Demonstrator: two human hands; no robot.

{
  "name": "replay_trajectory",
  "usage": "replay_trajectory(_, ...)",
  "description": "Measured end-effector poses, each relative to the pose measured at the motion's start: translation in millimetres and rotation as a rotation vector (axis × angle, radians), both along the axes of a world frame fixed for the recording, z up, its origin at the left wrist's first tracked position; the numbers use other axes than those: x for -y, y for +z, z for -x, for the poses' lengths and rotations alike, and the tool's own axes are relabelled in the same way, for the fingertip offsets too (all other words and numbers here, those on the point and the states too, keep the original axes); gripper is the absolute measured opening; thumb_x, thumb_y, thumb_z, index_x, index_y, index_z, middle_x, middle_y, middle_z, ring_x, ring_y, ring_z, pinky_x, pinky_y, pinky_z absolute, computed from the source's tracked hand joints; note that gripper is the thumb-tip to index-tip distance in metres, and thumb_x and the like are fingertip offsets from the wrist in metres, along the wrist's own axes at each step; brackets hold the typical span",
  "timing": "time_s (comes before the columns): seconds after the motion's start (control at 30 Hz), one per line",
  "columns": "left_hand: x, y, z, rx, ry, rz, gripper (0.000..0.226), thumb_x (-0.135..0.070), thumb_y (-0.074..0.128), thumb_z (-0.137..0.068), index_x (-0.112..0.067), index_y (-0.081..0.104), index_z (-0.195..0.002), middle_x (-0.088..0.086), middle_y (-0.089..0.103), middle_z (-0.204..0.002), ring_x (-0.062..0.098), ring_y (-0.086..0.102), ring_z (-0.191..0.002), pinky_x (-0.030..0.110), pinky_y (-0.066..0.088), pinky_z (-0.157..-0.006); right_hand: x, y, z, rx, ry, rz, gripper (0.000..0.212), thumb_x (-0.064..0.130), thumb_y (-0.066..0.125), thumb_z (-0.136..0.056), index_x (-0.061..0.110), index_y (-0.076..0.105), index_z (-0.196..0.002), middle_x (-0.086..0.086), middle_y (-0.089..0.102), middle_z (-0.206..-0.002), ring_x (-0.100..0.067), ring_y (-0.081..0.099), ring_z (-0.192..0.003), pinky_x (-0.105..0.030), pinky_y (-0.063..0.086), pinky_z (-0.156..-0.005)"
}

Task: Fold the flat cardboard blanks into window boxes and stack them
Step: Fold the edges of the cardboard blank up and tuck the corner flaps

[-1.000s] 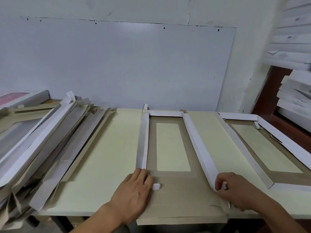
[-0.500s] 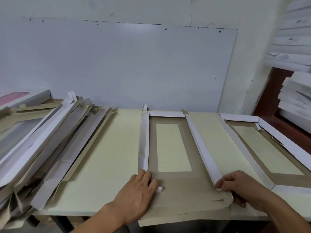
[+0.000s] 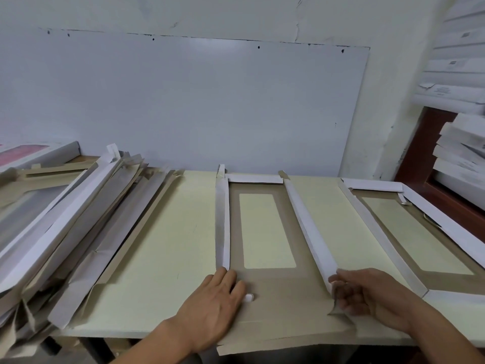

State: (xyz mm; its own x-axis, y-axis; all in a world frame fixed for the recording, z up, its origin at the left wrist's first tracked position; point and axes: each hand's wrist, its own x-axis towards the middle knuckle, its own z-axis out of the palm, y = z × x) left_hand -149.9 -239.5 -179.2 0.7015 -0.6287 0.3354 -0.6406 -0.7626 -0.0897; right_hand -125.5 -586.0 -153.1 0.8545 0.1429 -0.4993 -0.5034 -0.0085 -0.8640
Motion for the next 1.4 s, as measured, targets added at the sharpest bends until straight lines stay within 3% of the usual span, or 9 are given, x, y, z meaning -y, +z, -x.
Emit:
replay_trajectory(0.13, -3, -3, -3, -0.141, 0.015, 0.025, 0.016, -0.022, 0.031, -0.097, -0.020, 0.046, -0.092, -0.003, 0.045, -0.095, 0.018, 0.039, -0.082, 0.027, 0.038, -0.072, 10, 3, 6, 0.110, 0.204, 0.195, 0.042, -0.003, 0.076, -0.079, -0.002, 0.062, -0.118, -0.033, 0.069, -0.095, -0.041, 0.069, -0.081, -0.040, 0.058, -0.066)
replay_trajectory(0.23, -6, -7, -6, -0.181, 0.014, 0.090, 0.047, -0.043, 0.004, -0.101, -0.021, 0.045, -0.107, -0.006, 0.042, -0.106, 0.016, 0.037, -0.094, 0.026, 0.034, -0.084, 1, 2, 10, 0.294, 0.270, 0.499, 0.010, 0.011, 0.070, -0.090, 0.011, 0.071, -0.100, -0.012, 0.073, -0.073, -0.026, 0.068, -0.064, -0.032, 0.053, -0.058)
replay_trajectory(0.43, -12, 0, -10, -0.240, 0.016, 0.253, 0.013, -0.030, 0.045, -0.094, -0.025, 0.035, -0.087, -0.009, 0.048, -0.085, 0.015, 0.042, -0.082, 0.027, 0.036, -0.067, -6, 5, 21, 0.633, 0.368, 1.064, 0.009, 0.042, 0.076, -0.082, 0.040, 0.068, -0.080, 0.013, 0.054, -0.089, -0.004, 0.055, -0.080, -0.012, 0.041, -0.069)
replay_trajectory(0.57, -15, 2, -10, -0.222, -0.005, 0.208, 0.013, -0.034, 0.042, -0.097, -0.023, 0.042, -0.091, -0.005, 0.055, -0.090, 0.018, 0.047, -0.088, 0.032, 0.042, -0.071, -4, 6, 21, 0.638, 0.570, 1.062, 0.007, 0.041, 0.080, -0.079, 0.038, 0.073, -0.077, 0.031, 0.048, -0.114, 0.006, 0.049, -0.105, -0.009, 0.040, -0.084)
replay_trajectory(0.7, -13, 2, -8, -0.169, -0.075, 0.224, 0.024, -0.043, 0.032, -0.101, -0.026, 0.039, -0.086, -0.007, 0.054, -0.083, 0.016, 0.046, -0.081, 0.026, 0.038, -0.063, 1, 0, 6, 0.621, 0.437, 1.048, 0.013, 0.020, 0.072, -0.086, 0.026, 0.068, -0.076, 0.016, 0.064, -0.078, -0.005, 0.055, -0.074, -0.028, 0.051, -0.079)
replay_trajectory(0.93, -19, 1, -9, -0.201, -0.101, 0.259, 0.016, -0.035, 0.049, -0.097, -0.024, 0.042, -0.087, -0.009, 0.051, -0.085, 0.011, 0.042, -0.082, 0.024, 0.039, -0.067, 0, -8, -10, 0.542, 0.304, 0.866, 0.053, 0.025, 0.070, -0.090, 0.029, 0.046, -0.043, 0.010, 0.037, -0.046, -0.005, 0.033, -0.044, -0.014, 0.031, -0.050)
replay_trajectory(1.07, -23, 1, -7, -0.226, -0.125, 0.199, 0.025, -0.043, 0.062, -0.091, -0.025, 0.045, -0.092, -0.011, 0.050, -0.088, 0.007, 0.043, -0.084, 0.012, 0.029, -0.069, 4, -10, -11, 0.411, 0.145, 0.685, 0.048, 0.036, 0.072, -0.089, 0.022, 0.043, -0.053, 0.002, 0.037, -0.051, -0.014, 0.034, -0.045, -0.022, 0.034, -0.045)
replay_trajectory(1.2, -26, 0, -7, -0.252, -0.111, 0.264, 0.004, -0.033, 0.044, -0.100, -0.030, 0.043, -0.098, -0.012, 0.050, -0.092, 0.008, 0.043, -0.087, 0.015, 0.033, -0.072, 4, -4, -2, 0.431, 0.176, 0.669, 0.013, 0.022, 0.081, -0.080, 0.021, 0.073, -0.070, 0.004, 0.070, -0.063, -0.012, 0.058, -0.049, -0.021, 0.043, -0.046)
replay_trajectory(1.4, -17, 1, -9, -0.182, -0.002, 0.338, 0.019, -0.039, 0.038, -0.099, -0.036, 0.026, -0.085, -0.012, 0.043, -0.072, 0.009, 0.036, -0.067, 0.024, 0.036, -0.057, -5, -7, 10, 0.729, 0.248, 0.894, 0.012, 0.023, 0.075, -0.087, 0.035, 0.076, -0.090, 0.022, 0.072, -0.078, 0.002, 0.065, -0.073, -0.009, 0.046, -0.065)
